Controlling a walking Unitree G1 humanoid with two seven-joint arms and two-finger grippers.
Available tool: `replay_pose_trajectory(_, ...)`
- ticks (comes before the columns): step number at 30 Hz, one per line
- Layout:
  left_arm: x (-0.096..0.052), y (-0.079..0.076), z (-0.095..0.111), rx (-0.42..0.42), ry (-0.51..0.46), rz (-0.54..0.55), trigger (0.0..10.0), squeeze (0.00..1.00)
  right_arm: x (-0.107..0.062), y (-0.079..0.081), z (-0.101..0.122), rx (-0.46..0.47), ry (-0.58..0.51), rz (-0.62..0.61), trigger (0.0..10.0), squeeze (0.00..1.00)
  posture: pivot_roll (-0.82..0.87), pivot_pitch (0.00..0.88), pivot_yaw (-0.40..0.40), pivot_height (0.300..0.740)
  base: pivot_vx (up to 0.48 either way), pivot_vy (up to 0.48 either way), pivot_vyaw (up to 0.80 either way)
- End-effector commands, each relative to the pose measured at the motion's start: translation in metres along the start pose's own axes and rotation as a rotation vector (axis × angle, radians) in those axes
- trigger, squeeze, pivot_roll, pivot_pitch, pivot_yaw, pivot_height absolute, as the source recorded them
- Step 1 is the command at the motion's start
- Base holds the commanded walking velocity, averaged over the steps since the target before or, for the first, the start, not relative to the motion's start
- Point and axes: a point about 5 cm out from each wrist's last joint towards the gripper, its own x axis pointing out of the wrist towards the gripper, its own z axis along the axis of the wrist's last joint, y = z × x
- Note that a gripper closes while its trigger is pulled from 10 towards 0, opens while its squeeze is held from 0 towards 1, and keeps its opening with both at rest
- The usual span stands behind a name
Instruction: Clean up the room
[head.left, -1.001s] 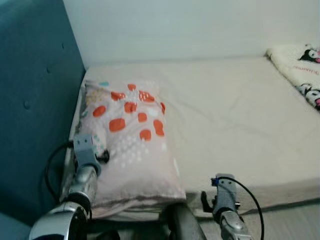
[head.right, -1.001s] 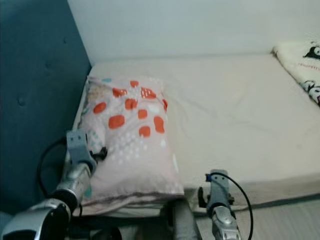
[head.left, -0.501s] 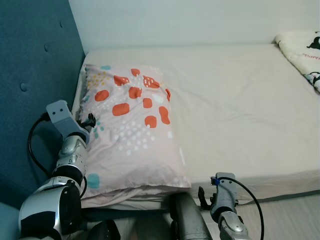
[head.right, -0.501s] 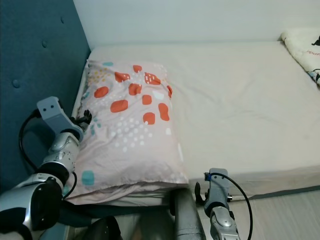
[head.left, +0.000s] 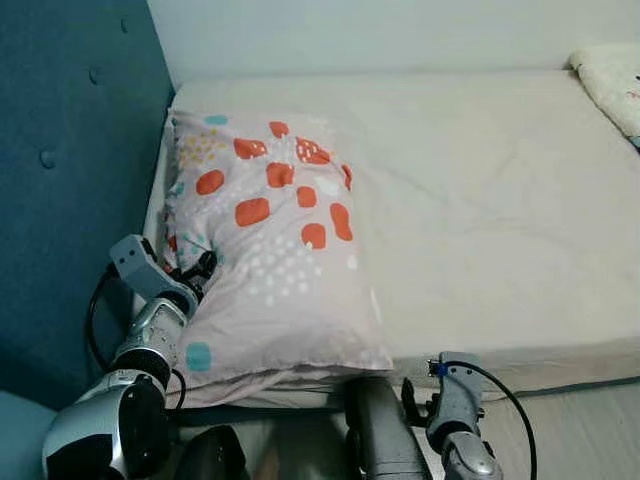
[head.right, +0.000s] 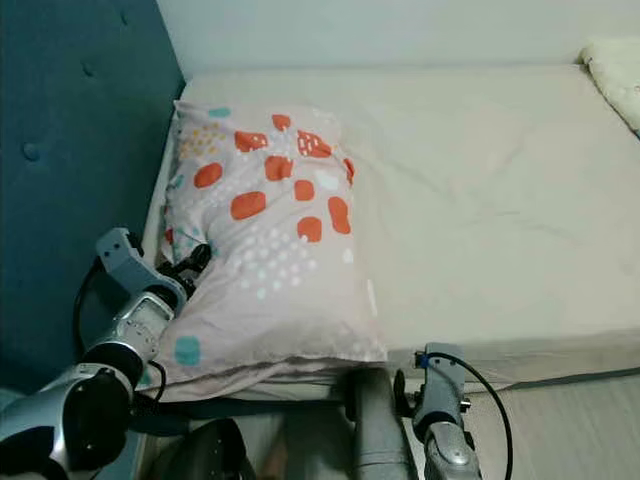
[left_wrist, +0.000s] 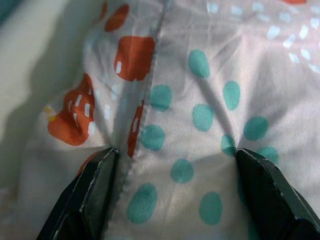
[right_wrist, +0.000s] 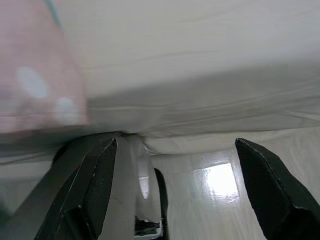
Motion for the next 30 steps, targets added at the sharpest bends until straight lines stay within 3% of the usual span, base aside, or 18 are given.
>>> replay_pose_trajectory(1, -0.006, 0.002, -0.028, -0.031, 0.103, -0.006, 10.0, 0.00, -0.004, 0.001, -0.009, 0.008, 0.036, 0.002, 10.0, 0.00, -0.30, 0.323, 0.027, 0.600, 0.000, 0.000, 0.00)
replay_pose_trajectory(7, -0.005, -0.011, -0.035, -0.098, 0.111, -0.082, 10.0, 0.00, -0.006, -0.001, -0.007, 0.011, 0.039, -0.003, 10.0, 0.00, -0.30, 0.329, 0.019, 0.600, 0.000, 0.000, 0.00)
replay_pose_trajectory(8, -0.004, -0.020, -0.038, -0.134, 0.116, -0.137, 10.0, 0.00, -0.006, -0.001, -0.006, 0.010, 0.039, -0.004, 10.0, 0.00, -0.30, 0.330, 0.019, 0.600, 0.000, 0.000, 0.00)
replay_pose_trajectory(10, -0.004, -0.020, -0.038, -0.134, 0.116, -0.137, 10.0, 0.00, -0.006, -0.001, -0.006, 0.010, 0.039, -0.004, 10.0, 0.00, -0.30, 0.330, 0.019, 0.600, 0.000, 0.000, 0.00)
replay_pose_trajectory(11, -0.003, -0.028, -0.042, -0.159, 0.123, -0.187, 3.9, 0.00, -0.006, -0.002, -0.005, 0.010, 0.039, -0.005, 10.0, 0.00, -0.31, 0.329, 0.016, 0.600, 0.000, 0.000, 0.00)
replay_pose_trajectory(12, -0.002, -0.039, -0.045, -0.182, 0.129, -0.245, 0.0, 0.00, -0.006, -0.004, -0.004, 0.011, 0.037, -0.008, 10.0, 0.00, -0.31, 0.329, 0.015, 0.600, 0.000, 0.000, 0.00)
replay_pose_trajectory(15, 0.001, -0.057, -0.047, -0.208, 0.132, -0.326, 0.0, 0.00, -0.006, -0.007, -0.001, 0.015, 0.031, -0.017, 10.0, 0.00, -0.31, 0.327, 0.016, 0.600, 0.000, 0.000, 0.00)
replay_pose_trajectory(24, 0.006, -0.072, -0.041, -0.203, 0.111, -0.359, 0.0, 0.00, -0.005, -0.009, 0.004, 0.021, 0.020, -0.026, 10.0, 0.00, -0.31, 0.322, 0.021, 0.600, 0.000, 0.000, 0.00)
replay_pose_trajectory(29, 0.010, -0.076, -0.030, -0.108, 0.067, -0.321, 0.0, 0.00, -0.005, -0.009, 0.005, 0.022, 0.019, -0.027, 10.0, 0.00, -0.31, 0.319, 0.023, 0.600, 0.000, 0.000, 0.00)
replay_pose_trajectory(30, 0.013, -0.079, -0.022, -0.028, 0.042, -0.296, 0.0, 0.00, -0.004, -0.009, 0.006, 0.023, 0.019, -0.027, 10.0, 0.00, -0.31, 0.315, 0.022, 0.600, 0.000, 0.000, 0.00)
